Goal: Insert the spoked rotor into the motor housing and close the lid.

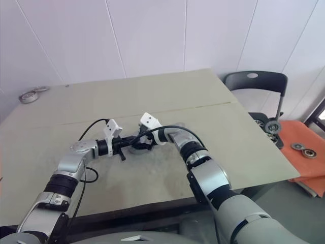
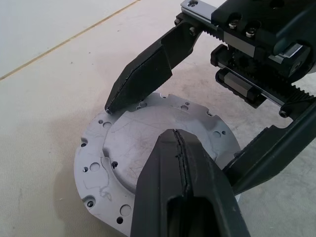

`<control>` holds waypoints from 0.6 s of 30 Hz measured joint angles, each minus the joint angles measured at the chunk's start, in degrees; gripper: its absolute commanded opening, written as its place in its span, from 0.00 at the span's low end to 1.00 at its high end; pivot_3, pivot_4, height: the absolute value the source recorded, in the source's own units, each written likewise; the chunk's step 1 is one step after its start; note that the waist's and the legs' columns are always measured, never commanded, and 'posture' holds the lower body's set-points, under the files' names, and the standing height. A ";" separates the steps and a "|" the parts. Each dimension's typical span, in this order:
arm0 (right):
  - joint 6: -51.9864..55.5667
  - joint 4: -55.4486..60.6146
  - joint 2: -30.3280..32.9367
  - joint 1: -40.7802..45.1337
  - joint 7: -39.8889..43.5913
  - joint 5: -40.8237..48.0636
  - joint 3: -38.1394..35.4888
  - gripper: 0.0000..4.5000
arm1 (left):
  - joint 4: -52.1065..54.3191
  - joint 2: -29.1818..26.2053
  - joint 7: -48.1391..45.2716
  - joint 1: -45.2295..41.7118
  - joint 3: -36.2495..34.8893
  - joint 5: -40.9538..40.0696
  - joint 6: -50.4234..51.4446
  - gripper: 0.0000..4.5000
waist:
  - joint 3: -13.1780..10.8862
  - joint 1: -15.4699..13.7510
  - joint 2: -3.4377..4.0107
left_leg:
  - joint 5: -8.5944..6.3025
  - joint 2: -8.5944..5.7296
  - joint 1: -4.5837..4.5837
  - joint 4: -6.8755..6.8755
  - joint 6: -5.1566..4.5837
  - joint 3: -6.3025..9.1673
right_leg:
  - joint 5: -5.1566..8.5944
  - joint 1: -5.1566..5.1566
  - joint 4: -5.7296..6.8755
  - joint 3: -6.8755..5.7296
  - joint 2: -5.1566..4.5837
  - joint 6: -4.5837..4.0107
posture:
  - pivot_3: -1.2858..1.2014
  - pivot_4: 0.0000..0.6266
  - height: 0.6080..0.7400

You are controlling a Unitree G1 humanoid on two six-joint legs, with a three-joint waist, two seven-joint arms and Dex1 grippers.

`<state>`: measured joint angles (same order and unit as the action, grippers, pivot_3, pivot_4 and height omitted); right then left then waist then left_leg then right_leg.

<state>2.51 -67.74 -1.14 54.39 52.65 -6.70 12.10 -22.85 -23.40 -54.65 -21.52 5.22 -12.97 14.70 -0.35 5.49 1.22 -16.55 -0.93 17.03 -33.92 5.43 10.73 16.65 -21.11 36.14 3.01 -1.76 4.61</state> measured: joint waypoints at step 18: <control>-0.27 4.18 4.87 -0.92 16.50 1.29 -0.15 1.00 | 2.28 1.70 -1.58 0.36 0.19 -0.21 -0.34 0.00 | 0.15 -1.51 -0.12 | -0.40 -0.27 0.35 0.25 0.31 0.22 | 0.52 -0.18 -0.11 0.03 -0.26 0.81 | 0.52 0.00 1.00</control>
<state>2.23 -63.56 3.73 53.47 69.15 -5.41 11.96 -20.57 -21.70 -56.23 -21.16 5.41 -13.18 14.36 -0.20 3.98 1.10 -16.95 -1.20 17.38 -33.67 5.74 10.95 17.17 -21.29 36.03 3.05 -2.02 5.42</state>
